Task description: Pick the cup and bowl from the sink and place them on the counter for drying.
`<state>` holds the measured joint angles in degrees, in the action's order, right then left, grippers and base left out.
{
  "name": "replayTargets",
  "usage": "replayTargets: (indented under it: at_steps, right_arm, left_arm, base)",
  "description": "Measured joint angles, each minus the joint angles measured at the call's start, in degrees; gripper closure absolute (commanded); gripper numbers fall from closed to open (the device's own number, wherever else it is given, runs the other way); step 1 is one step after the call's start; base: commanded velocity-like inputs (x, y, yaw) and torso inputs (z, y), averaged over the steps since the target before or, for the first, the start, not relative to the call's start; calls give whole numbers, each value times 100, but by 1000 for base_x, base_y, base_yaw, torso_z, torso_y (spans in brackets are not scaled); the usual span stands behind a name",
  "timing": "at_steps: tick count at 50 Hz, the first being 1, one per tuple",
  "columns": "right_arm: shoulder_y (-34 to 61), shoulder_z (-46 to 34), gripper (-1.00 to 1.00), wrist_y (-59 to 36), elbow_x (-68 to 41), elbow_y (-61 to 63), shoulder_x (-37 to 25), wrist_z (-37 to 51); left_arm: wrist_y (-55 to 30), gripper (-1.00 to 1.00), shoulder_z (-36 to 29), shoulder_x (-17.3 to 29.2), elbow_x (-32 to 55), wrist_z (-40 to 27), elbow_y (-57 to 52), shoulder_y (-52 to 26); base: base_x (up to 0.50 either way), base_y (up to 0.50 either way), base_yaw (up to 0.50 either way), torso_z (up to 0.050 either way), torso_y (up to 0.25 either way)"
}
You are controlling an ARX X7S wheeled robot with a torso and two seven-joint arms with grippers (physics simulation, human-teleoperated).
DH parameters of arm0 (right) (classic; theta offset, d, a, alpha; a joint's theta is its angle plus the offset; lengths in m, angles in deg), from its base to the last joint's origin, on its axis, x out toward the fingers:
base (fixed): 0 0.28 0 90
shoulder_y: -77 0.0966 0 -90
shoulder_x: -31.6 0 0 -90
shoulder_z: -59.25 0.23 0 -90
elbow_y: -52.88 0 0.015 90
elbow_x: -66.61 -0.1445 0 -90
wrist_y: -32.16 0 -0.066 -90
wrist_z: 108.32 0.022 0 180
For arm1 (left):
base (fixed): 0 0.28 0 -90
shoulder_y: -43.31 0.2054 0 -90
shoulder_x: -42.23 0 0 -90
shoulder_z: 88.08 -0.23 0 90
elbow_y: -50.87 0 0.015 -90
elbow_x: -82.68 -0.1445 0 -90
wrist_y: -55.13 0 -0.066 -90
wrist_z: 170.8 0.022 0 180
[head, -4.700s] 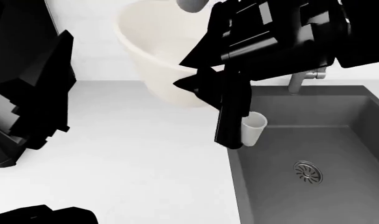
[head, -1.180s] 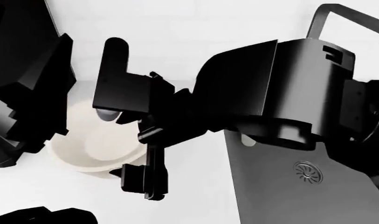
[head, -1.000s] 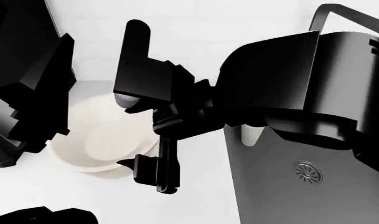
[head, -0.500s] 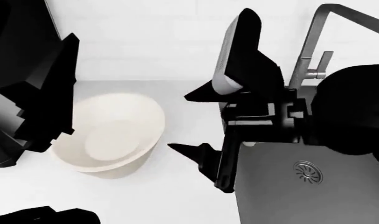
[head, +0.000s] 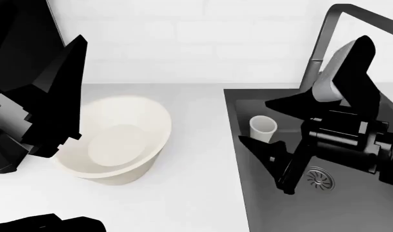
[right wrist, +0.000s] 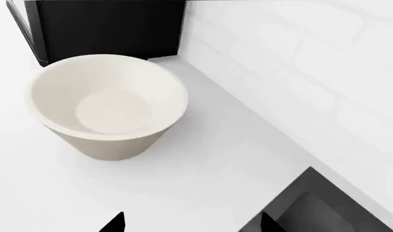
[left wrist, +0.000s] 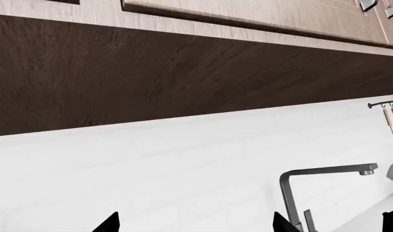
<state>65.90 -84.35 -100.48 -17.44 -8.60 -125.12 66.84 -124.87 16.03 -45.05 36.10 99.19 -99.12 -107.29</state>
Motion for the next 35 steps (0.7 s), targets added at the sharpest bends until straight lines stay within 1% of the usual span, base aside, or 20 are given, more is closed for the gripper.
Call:
replayTargets:
  at_steps: [7, 15, 24, 35]
  right_arm:
    - [-276, -24, -100, 138, -14, -35, -289, 262]
    - [-423, -121, -100, -10, -56, -151, -385, 565]
    - [-529, -237, -100, -172, -76, -433, -262, 971]
    - [-543, -328, -100, -320, -63, -838, 57, 1471]
  left_arm:
    - [0, -100, -16, -9, -12, 0, 0, 2]
    - [0, -100, -34, -21, -24, 0, 0, 0]
    - [0, -100, -53, -33, -35, 0, 0, -1]
    - [0, -100, -78, -47, -53, 0, 0, -8]
  base:
    - [0, 0, 0, 0, 0]
    - [0, 0, 0, 0, 0]
    - [0, 0, 0, 0, 0]
    - [0, 0, 0, 0, 0]
